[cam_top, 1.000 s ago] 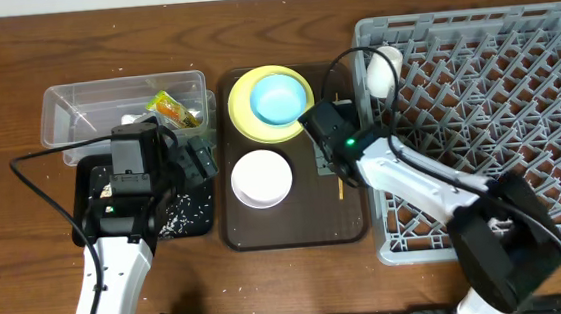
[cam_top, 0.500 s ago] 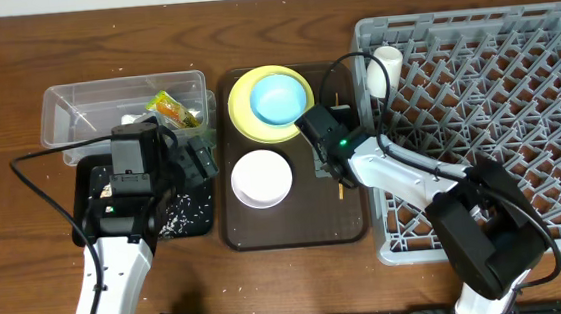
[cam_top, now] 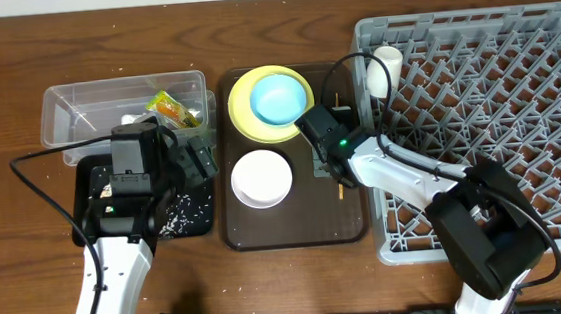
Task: Sort waste into correct bins and load items into the dishwasher rack
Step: 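Move the right gripper back to the second chopstick on the brown tray, then grasp the second chopstick and carry it right into the rack, then place the chopstick upright in the rack and release it, then reach the right gripper to the pink-rimmed white bowl and grasp its rim, then lift the white bowl and carry it right into the dish rack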
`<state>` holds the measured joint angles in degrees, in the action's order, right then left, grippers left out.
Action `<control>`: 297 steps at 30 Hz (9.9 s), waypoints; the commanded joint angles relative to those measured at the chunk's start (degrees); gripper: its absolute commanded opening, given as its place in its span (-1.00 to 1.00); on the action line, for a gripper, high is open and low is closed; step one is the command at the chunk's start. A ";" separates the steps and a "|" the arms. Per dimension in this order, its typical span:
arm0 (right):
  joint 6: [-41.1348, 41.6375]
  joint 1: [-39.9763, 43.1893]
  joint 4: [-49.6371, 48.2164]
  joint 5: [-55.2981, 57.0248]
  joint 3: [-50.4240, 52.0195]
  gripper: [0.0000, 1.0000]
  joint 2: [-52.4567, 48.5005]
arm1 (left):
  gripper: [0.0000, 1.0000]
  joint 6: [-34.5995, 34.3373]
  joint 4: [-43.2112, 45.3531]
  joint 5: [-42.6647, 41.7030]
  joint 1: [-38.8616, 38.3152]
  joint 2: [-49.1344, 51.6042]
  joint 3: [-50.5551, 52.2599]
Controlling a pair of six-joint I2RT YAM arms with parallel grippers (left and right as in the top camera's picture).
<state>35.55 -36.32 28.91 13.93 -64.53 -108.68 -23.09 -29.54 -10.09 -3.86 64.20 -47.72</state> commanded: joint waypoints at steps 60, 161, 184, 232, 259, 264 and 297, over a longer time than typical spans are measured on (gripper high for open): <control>1.25 -0.59 -5.35 2.99 0.31 -0.98 -1.79 | 0.84 0.37 0.13 0.74 -0.09 0.22 -1.46; -15.13 11.72 13.84 0.37 -2.19 -0.85 19.41 | 0.84 0.37 0.13 0.72 -0.09 0.22 -1.49; -27.21 -6.69 3.04 -21.05 -6.69 -0.56 18.60 | 0.83 -13.38 -6.34 24.37 -0.07 0.20 -1.46; -33.94 -20.17 -5.53 -19.96 -6.58 -0.37 -0.22 | 0.83 -13.68 -6.86 27.52 0.94 0.22 -1.46; -33.92 -20.11 -1.20 -12.22 -6.60 -0.75 -0.20 | 0.83 -13.66 -6.88 27.52 0.94 0.22 -1.46; -33.92 -20.11 -1.16 -12.26 -6.62 -0.97 0.20 | 0.83 -13.68 -6.88 27.52 0.94 0.22 -1.46; -24.44 21.03 8.31 -49.59 -6.62 -0.97 35.52 | 0.83 -17.97 -6.64 27.30 0.94 0.22 -1.46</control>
<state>8.56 -21.74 36.69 -17.65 -70.76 -73.69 -40.51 -36.05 15.86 -3.20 64.20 -47.72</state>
